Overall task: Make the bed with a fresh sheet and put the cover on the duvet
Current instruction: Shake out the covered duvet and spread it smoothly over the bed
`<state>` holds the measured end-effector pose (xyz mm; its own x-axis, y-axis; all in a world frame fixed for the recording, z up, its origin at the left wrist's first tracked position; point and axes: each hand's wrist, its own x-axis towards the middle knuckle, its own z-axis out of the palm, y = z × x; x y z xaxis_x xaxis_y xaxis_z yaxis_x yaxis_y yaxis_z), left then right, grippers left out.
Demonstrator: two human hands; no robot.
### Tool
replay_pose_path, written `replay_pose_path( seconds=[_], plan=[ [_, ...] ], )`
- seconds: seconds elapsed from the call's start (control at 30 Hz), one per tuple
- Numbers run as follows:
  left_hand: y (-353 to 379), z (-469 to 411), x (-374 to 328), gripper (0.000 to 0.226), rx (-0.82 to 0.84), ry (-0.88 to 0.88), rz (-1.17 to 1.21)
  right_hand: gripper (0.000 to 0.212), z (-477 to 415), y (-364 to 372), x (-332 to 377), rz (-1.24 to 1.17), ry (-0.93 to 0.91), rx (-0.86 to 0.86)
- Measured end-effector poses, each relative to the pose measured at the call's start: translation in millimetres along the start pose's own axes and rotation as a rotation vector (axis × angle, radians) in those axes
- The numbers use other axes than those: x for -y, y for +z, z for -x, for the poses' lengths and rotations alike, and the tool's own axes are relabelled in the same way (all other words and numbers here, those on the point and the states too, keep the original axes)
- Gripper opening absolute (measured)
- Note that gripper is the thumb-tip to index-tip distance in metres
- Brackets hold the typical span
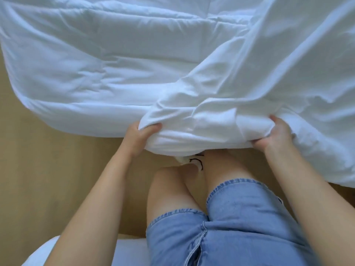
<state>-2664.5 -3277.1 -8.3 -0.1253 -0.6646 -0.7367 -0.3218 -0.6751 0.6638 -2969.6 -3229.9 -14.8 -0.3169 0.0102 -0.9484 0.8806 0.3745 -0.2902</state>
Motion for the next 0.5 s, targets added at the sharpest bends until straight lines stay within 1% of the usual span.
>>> replay_pose_path(
  seconds=[0.07, 0.1, 0.17, 0.23, 0.27, 0.3, 0.33, 0.37, 0.4, 0.43, 0.47, 0.5],
  plan=[
    [-44, 2, 5, 0.034, 0.026, 0.023, 0.073, 0.037, 13, -11, 6, 0.002, -0.098, -0.070],
    [-70, 4, 10, 0.038, 0.023, 0.037, 0.121, 0.037, 21, -18, 6, -0.012, -0.139, -0.111],
    [-119, 6, 22, 0.046, 0.005, 0.068, 0.199, 0.027, 37, -27, -8, -0.011, -0.182, -0.172],
    [-145, 6, 36, 0.034, 0.016, 0.042, 0.193, 0.017, 39, -31, -47, -0.004, -0.182, -0.250],
    [-149, 3, 41, 0.027, 0.049, 0.023, 0.156, 0.019, 38, -33, -73, 0.011, -0.155, -0.246],
    [-147, -4, 42, 0.022, 0.100, 0.009, 0.096, 0.023, 36, -30, -99, 0.029, -0.110, -0.227],
    [-143, -12, 39, 0.019, 0.163, -0.014, 0.022, 0.022, 33, -24, -121, 0.038, -0.075, -0.236],
    [-138, -22, 33, 0.020, 0.223, -0.051, -0.030, 0.017, 31, -15, -140, 0.076, -0.053, -0.279],
    [-135, -33, 25, 0.026, 0.284, -0.105, -0.010, 0.016, 30, -6, -154, 0.149, -0.084, -0.352],
    [-133, -45, 14, 0.036, 0.366, -0.169, 0.058, 0.022, 29, 5, -164, 0.255, -0.169, -0.441],
    [-132, -58, 1, 0.050, 0.476, -0.227, 0.126, 0.029, 31, 17, -169, 0.358, -0.307, -0.525],
    [-130, -71, -14, 0.064, 0.596, -0.272, 0.173, 0.029, 37, 33, -169, 0.436, -0.467, -0.554]
  ],
)
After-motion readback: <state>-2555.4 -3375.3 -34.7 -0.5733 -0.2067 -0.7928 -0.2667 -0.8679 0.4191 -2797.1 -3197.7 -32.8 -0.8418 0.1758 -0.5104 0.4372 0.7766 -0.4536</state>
